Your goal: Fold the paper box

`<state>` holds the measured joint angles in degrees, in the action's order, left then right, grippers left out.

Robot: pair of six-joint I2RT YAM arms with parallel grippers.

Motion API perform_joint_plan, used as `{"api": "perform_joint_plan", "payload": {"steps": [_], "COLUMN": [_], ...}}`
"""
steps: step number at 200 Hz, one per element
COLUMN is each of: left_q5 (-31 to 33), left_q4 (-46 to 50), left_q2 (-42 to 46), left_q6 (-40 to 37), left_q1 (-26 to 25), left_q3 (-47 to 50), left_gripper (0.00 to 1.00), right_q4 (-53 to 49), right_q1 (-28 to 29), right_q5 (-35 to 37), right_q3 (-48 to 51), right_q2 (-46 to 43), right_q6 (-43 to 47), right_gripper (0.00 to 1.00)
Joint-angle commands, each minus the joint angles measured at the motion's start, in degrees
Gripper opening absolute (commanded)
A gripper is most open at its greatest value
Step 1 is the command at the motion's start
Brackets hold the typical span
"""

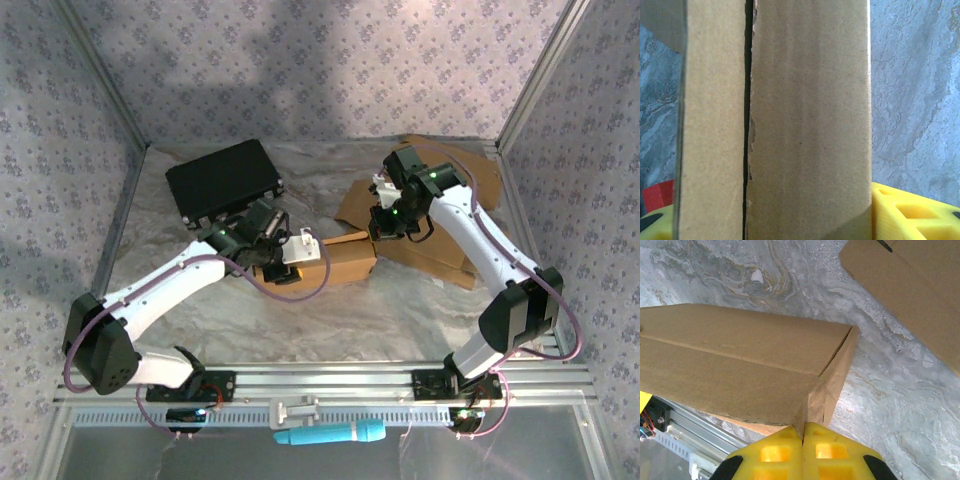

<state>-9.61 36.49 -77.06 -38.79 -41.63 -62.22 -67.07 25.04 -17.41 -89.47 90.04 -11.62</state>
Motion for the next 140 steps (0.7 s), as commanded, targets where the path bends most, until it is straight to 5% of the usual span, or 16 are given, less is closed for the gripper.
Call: {"api": "perform_joint_plan", "payload": {"steps": [1, 140], "left_q5": [-0.1, -4.5], "left_q4": [-0.8, -0.8], "left_q2": [-0.6, -1.5], "left_q6": [1.2, 5.1], "left_q1": [0.4, 4.4], "left_q3": [-2.2, -3.5], "left_gripper": [0.56, 0.58], "right_q4": [-0.3, 8.6], "right_q1": [-0.1, 0.3], "right_q5": [-2.6, 2.9], "right_q3": [0.2, 9.7], "right_q2": [-0.1, -4.7], "right_q6": [-3.1, -2.7], "right_gripper": [0.00, 0.00]}}
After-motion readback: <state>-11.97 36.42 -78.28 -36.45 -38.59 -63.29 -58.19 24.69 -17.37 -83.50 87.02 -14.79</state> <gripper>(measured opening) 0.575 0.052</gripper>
